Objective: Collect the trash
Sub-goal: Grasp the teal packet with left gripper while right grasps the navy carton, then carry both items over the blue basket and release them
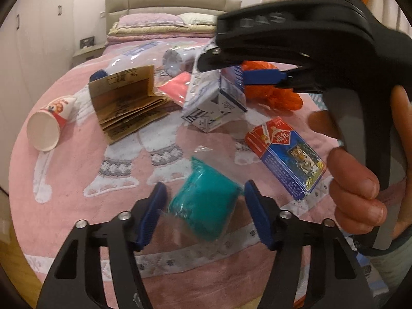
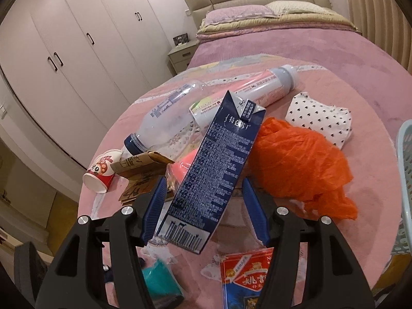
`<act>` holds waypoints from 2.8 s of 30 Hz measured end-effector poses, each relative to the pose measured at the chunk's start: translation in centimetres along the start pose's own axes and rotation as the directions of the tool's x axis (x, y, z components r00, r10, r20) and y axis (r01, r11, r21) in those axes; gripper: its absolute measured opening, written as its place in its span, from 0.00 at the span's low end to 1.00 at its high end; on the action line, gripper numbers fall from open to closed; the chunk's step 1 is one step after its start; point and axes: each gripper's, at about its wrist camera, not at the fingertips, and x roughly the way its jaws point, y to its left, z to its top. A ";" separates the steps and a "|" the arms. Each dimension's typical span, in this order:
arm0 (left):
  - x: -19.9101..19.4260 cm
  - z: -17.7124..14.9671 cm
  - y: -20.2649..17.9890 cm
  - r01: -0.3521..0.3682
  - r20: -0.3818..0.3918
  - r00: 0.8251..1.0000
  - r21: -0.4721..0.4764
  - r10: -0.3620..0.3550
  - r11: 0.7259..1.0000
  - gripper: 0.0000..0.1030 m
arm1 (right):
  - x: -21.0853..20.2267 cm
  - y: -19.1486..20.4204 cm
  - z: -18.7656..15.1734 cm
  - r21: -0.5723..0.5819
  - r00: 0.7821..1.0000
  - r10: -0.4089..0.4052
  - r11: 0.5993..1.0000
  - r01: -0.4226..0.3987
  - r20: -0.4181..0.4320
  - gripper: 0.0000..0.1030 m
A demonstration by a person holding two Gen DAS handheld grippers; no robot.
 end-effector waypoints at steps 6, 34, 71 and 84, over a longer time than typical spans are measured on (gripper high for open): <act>-0.2 0.2 -0.9 -0.009 -0.003 1.000 0.017 0.009 1.000 0.38 | 1.3 -1.5 0.5 0.077 0.997 0.069 0.995 -0.065 -0.043 0.40; -3.1 6.5 -4.7 0.014 0.178 0.984 -0.016 -0.011 1.000 0.36 | -11.8 -7.1 -0.4 0.063 0.963 -0.007 0.998 -0.011 0.269 0.34; 14.1 16.6 -24.8 0.322 -0.118 0.945 0.179 -0.305 0.930 0.36 | -18.8 -31.8 -4.8 0.518 0.857 -0.454 0.808 0.281 0.244 0.34; 13.2 16.4 -24.0 0.322 -0.078 0.947 0.171 -0.313 0.931 0.65 | -18.9 -34.6 -5.0 0.516 0.849 -0.498 0.781 0.351 0.177 0.57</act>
